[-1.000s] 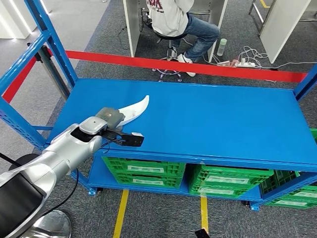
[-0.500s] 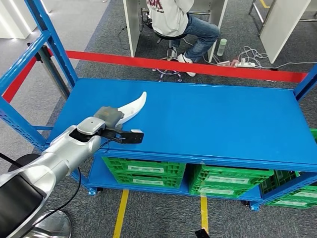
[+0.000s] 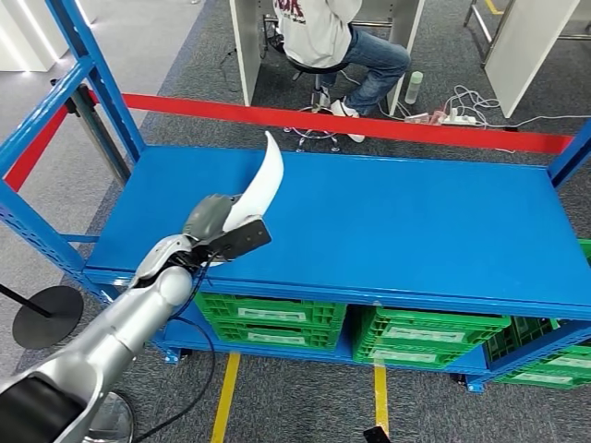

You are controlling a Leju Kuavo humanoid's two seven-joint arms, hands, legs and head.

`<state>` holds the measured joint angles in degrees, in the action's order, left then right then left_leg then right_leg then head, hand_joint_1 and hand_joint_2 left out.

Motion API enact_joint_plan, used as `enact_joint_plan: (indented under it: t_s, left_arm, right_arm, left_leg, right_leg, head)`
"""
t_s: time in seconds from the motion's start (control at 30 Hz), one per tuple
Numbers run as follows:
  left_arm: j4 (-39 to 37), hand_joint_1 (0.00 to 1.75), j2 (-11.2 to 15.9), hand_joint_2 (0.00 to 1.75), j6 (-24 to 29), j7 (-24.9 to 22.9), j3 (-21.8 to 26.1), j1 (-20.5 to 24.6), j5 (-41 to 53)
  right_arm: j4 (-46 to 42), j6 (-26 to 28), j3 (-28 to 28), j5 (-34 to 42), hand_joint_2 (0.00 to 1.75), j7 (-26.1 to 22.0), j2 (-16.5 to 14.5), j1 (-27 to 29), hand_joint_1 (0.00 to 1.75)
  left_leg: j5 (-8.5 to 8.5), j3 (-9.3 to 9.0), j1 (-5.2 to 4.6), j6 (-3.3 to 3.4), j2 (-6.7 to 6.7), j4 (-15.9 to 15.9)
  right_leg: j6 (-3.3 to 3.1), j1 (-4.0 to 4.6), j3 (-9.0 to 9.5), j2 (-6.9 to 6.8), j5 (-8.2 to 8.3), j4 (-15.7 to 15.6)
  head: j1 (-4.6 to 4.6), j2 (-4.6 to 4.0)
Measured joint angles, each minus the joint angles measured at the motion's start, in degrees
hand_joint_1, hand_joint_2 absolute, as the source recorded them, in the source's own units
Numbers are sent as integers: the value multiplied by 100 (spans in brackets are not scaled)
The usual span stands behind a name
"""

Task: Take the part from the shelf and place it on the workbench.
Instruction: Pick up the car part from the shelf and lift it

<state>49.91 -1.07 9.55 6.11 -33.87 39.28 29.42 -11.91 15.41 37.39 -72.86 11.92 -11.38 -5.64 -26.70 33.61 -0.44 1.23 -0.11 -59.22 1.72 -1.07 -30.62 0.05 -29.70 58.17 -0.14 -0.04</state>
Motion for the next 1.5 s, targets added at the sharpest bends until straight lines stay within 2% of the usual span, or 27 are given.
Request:
enact_joint_plan:
  t_s: [0.13,0.37,0.53,0.6,1.1,1.17,1.3,1.43,1.5]
  left_arm:
    - [455,175,20,175,108,103,291,-284,-153]
    - [1318,175,-51,175,711,525,857,-877,-826]
    - [1816,175,-171,175,1502,859,1100,-1288,-919]
    - [2009,175,-215,175,1655,952,1143,-1440,-1004]
    - [2896,175,-367,175,1593,1334,1104,-1999,-2190]
    - [3029,175,-390,175,1645,1490,1061,-2062,-2495]
    - [3521,175,-422,175,1675,2126,934,-2247,-2902]
    - [3990,175,-382,175,1650,2299,851,-2408,-2909]
    - [4142,175,-355,175,1703,2378,849,-2536,-2790]
  right_arm:
    - [3,48,-1,-14,175,3,-11,1,0]
    - [8,84,-2,-75,175,17,-22,-3,0]
    - [10,155,-2,-81,175,26,-37,-1,0]
    - [11,161,-2,-86,175,29,-40,0,0]
    - [15,176,-2,-96,175,74,-52,-1,0]
    - [15,183,-2,-93,175,62,-54,0,0]
    - [15,273,-2,-123,175,-95,-57,15,0]
    - [15,376,-2,-117,175,-269,-68,44,0]
    - [15,430,-1,-63,175,-526,-73,79,0]
  left_leg:
    - [0,0,1,0,0,0]
    - [0,2,0,0,0,0]
    - [-2,3,0,-1,-1,0]
    - [-2,4,0,-1,-1,0]
    - [-2,5,0,-1,-1,0]
    - [-2,5,0,-1,0,0]
    - [-3,8,0,-1,-1,0]
    - [-4,9,0,-1,-1,1]
    - [-4,9,0,-1,-1,2]
  right_leg:
    - [0,1,0,0,0,0]
    - [0,0,-1,-1,-1,0]
    - [0,0,-4,-1,-2,-1]
    - [0,0,-4,-4,-2,-1]
    - [0,0,-6,-2,-2,-1]
    - [0,0,-6,-1,-2,-1]
    - [0,0,-6,-2,-2,-1]
    - [0,0,-7,-2,-3,-1]
    - [-1,0,-6,-2,-4,-1]
  head:
    - [1,0]
    - [1,0]
    - [0,0]
    - [1,0]
    - [0,0]
    - [0,0]
    - [0,0]
    - [1,0]
    - [0,0]
